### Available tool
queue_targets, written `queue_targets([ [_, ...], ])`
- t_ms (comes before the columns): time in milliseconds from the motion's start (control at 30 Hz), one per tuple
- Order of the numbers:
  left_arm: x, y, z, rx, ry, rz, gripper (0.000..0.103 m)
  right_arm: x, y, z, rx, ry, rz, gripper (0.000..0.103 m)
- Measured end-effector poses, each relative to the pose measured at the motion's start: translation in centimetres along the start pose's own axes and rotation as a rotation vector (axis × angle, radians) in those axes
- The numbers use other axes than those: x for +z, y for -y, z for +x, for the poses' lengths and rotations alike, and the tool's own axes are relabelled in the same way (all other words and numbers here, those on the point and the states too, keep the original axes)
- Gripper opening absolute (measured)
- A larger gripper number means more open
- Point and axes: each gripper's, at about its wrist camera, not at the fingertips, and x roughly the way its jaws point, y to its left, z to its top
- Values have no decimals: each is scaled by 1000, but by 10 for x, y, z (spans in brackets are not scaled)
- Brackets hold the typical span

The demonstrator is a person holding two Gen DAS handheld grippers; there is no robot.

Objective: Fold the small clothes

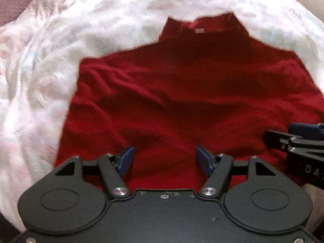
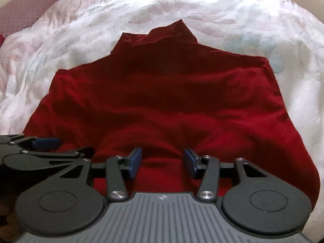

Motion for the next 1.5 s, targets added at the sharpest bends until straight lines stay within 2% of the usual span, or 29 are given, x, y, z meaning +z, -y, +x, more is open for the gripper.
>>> queue_targets([
  [100, -2, -2, -26, -7, 32, 13, 68, 2, -4, -16, -10, 20, -8, 57],
  [167, -9, -5, -34, -18, 35, 6, 68, 1, -3, -27, 18, 17, 14, 57],
  [233, -15, -10, -25, -18, -2, 8, 68, -5, -3, -40, 72, 32, 33, 57],
  [300, -26, -11, -3, -20, -77, 7, 71, -13, -5, -45, 88, 39, 27, 57],
  [367, -31, -19, 10, -39, -93, -19, 71, -20, -5, -33, 68, -15, 12, 58],
  [467, -27, -21, 2, -41, -86, -18, 71, -26, 1, -15, 67, -59, 29, 58],
  [600, -20, -23, -24, 8, -47, 20, 69, -17, 3, -37, 73, -16, 44, 58],
  [733, -13, -42, -42, 45, 27, -45, 69, -14, 22, -68, 34, 54, 71, 59],
  [767, -11, -48, -37, 49, 35, -69, 69, -15, 31, -72, 18, 65, 95, 61],
  [833, -13, -53, -13, 76, -19, -84, 69, -17, 49, -69, 1, 58, 142, 65],
  [900, -24, -52, 23, 103, -74, -61, 74, -23, 66, -53, -12, 1, 184, 65],
  [933, -28, -52, 29, 101, -63, -61, 74, -27, 71, -42, -13, -24, 189, 65],
  [1000, -26, -50, 19, 112, -39, -52, 73, -35, 84, -20, 22, -72, 216, 65],
  [1100, -20, -51, 10, 107, -42, -42, 72, -31, 86, -35, 33, -40, 224, 65],
  [1267, -24, -62, 18, 66, -39, -88, 74, -32, 90, -59, -31, 5, 240, 65],
  [1500, -25, -60, 15, 70, -31, -81, 74, -51, 116, -85, -8, 20, 434, 65],
])
